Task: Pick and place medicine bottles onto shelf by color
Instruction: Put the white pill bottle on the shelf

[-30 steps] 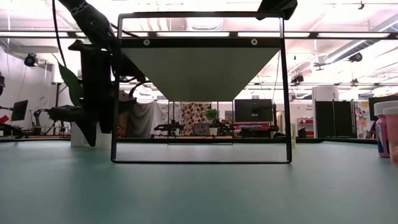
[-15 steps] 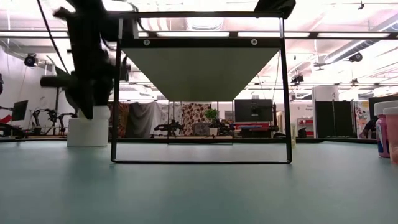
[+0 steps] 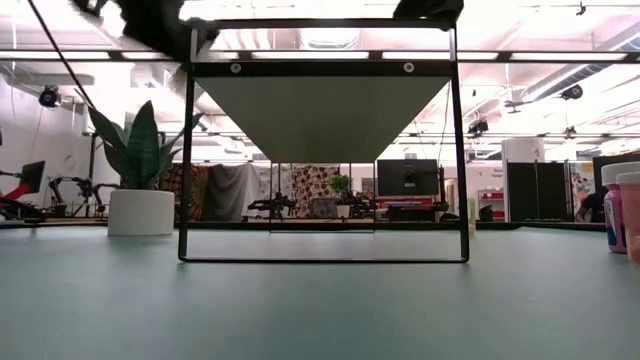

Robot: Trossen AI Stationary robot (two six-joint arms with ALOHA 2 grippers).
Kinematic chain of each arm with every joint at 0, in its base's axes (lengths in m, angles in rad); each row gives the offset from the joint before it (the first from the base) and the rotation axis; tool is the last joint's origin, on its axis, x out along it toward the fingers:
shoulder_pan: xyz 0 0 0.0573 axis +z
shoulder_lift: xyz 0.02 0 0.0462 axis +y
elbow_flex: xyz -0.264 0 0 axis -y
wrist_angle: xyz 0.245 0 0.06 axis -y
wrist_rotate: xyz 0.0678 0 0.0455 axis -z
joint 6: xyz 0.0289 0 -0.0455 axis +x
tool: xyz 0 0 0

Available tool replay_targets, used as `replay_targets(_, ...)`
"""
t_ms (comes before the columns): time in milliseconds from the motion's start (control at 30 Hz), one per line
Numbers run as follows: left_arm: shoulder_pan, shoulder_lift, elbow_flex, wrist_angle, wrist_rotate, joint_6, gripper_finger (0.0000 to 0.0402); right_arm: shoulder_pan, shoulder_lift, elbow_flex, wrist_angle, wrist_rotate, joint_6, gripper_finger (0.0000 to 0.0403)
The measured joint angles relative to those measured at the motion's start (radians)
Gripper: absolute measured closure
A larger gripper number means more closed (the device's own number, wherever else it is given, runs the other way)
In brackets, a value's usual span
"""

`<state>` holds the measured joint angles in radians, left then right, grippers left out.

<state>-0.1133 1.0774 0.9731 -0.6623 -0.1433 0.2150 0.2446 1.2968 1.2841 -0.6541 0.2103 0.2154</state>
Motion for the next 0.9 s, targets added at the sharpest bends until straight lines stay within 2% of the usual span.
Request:
replay_targets(167,-0.032,-0.057,-0.052,0.332,0.016,-0.031,0.0266,0.007,0.0,-0.059,0.178,0.0,-0.095,0.0394)
replay_targets(267,-0.04,-0.06,-0.107,0.56,0.02,-0.052,0.0266,0.007,0.001,-0.12,0.357,0.0,-0.165,0.0394)
replay_targets(400,-0.043,-0.031,-0.19,0.771,0.02,-0.047,0.0266,0.007,0.004,-0.223,0.611,0.0,-0.247,0.0394)
replay_targets(667,-0.045,0.061,-0.268,1.009,0.019,-0.043,0.0266,0.004,0.005,-0.38,1.047,0.001,-0.297,0.0393)
replay_targets(767,-0.045,0.104,-0.267,1.027,0.018,-0.04,0.0266,0.004,0.006,-0.401,1.095,0.002,-0.296,0.0379)
replay_targets(900,-0.045,0.165,-0.267,1.063,0.017,-0.024,0.0266,0.004,0.011,-0.406,1.112,0.053,-0.275,0.0334)
